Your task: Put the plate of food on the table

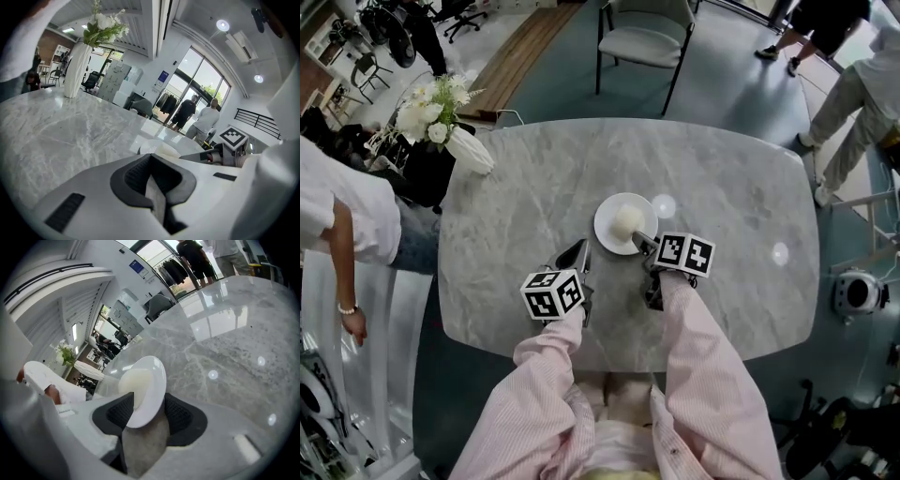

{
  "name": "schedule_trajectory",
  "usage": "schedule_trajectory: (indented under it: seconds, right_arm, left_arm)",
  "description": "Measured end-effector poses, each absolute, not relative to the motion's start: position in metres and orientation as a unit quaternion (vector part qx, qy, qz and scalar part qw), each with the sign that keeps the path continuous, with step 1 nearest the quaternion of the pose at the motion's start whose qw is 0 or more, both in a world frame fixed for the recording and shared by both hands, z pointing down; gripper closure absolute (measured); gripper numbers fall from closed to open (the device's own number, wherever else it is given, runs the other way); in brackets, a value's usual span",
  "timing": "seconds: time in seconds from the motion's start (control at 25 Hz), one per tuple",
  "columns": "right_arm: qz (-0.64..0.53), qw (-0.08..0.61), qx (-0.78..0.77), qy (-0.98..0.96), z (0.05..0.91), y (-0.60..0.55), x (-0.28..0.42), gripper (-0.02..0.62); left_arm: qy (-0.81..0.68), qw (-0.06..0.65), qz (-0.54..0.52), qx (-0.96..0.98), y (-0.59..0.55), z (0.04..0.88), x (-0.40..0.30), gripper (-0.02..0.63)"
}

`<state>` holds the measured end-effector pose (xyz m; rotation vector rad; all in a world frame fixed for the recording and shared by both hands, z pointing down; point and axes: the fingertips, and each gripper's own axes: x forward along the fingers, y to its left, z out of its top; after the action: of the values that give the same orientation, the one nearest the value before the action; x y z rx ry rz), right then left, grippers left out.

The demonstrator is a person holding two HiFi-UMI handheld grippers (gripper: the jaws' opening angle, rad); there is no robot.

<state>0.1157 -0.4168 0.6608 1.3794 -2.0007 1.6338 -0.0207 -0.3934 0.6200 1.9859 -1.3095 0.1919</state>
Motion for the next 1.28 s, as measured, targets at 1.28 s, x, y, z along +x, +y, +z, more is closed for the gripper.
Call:
schedule_trajectory:
  seconds: [1.28]
  right_arm:
    - [0.293, 0.011, 0.427, -0.855, 0.484, -0.361, 0.126, 0.589]
  left_arm:
    - [-0.47, 0.196, 0.037, 0.86, -0.342, 0.473, -0.011, 0.614]
